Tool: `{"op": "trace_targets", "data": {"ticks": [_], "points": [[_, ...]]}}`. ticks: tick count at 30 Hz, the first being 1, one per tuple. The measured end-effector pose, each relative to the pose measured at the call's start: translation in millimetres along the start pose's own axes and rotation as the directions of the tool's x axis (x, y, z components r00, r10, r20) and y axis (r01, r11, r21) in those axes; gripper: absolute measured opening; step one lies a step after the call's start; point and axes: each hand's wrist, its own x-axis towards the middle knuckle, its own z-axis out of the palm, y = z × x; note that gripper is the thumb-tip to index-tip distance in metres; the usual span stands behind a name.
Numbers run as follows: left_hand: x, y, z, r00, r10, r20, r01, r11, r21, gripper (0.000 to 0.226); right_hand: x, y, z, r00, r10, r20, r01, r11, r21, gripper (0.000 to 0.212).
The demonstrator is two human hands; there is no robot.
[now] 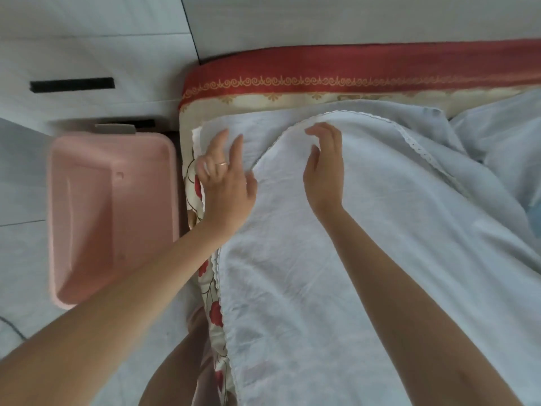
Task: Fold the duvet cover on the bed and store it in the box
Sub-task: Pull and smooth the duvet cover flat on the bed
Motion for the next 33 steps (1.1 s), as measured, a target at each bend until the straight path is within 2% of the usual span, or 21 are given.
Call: {"op": "trace_targets", "data": {"ticks": [1,2,3,4,6,8,9,11,13,15,18,20,24,28,30,33], "points": [[-0.2,5.5,4.8,0.978,0.196,0.075,-0.200,0.979,0.049,0.054,-20.6,5.4,-9.6,0.999,0.028,-0.037,-0.030,0.998,-0.062,0.040],[0.5,11.6,10.2,0.918,0.356,0.172,-0.373,0.924,0.078,0.054,-39.8,14.4,-21.9,0.998,0.044,-0.042,-0.050,0.988,-0.147,0.042],[3.2,14.8,16.2,0.850,0.447,0.277,-0.488,0.868,0.097,0.055,-56.6,25.6,-33.5,0.998,0.067,-0.002,-0.066,0.966,-0.250,0.043],[10.5,16.4,21.6,0.805,0.463,0.370,-0.533,0.839,0.109,0.055,-66.6,37.9,-43.4,0.992,0.096,0.076,-0.062,0.929,-0.365,0.045],[34.8,18.4,30.4,0.798,0.390,0.460,-0.494,0.860,0.129,0.060,-63.5,63.0,-60.8,0.958,0.176,0.228,-0.018,0.827,-0.562,0.053],[63.0,23.1,31.6,0.856,0.350,0.381,-0.426,0.895,0.133,0.060,-35.6,80.0,-73.0,0.921,0.262,0.287,-0.025,0.777,-0.629,0.056],[75.9,27.0,31.3,0.887,0.338,0.313,-0.385,0.917,0.103,0.056,-16.4,82.9,-78.1,0.927,0.261,0.269,-0.044,0.789,-0.613,0.056],[94.9,33.5,32.9,0.929,0.299,0.217,-0.307,0.952,0.000,0.040,22.2,79.9,-87.7,0.973,0.199,0.118,-0.098,0.817,-0.568,0.048],[104.0,40.1,37.4,0.941,0.268,0.207,-0.258,0.963,-0.075,0.023,52.5,78.3,-97.4,0.978,0.202,-0.041,-0.192,0.815,-0.547,0.040],[108.1,46.0,41.1,0.948,0.244,0.205,-0.234,0.970,-0.071,0.019,68.2,82.0,-104.0,0.968,0.248,-0.042,-0.227,0.788,-0.572,0.037],[111.9,53.8,45.7,0.961,0.218,0.170,-0.220,0.975,-0.011,0.023,74.4,84.6,-110.8,0.952,0.304,0.027,-0.206,0.706,-0.677,0.031],[116.8,58.8,48.6,0.958,0.226,0.178,-0.235,0.972,0.028,0.024,76.0,86.9,-112.9,0.951,0.308,0.020,-0.205,0.678,-0.706,0.028],[124.4,66.5,49.4,0.947,0.250,0.203,-0.280,0.950,0.135,0.026,91.9,91.9,-118.1,0.927,0.364,-0.089,-0.329,0.678,-0.658,0.027],[126.2,61.7,50.4,0.946,0.186,0.264,-0.216,0.972,0.091,0.025,114.1,87.8,-105.9,0.883,0.468,-0.036,-0.432,0.779,-0.454,0.033],[131.0,60.7,48.1,0.946,0.143,0.289,-0.162,0.986,0.041,0.023,127.5,88.5,-101.3,0.871,0.487,-0.058,-0.473,0.803,-0.363,0.031],[139.8,60.2,42.9,0.941,0.142,0.308,-0.136,0.990,-0.042,0.018,148.5,88.8,-93.0,0.853,0.519,-0.050,-0.499,0.784,-0.370,0.028]]}}
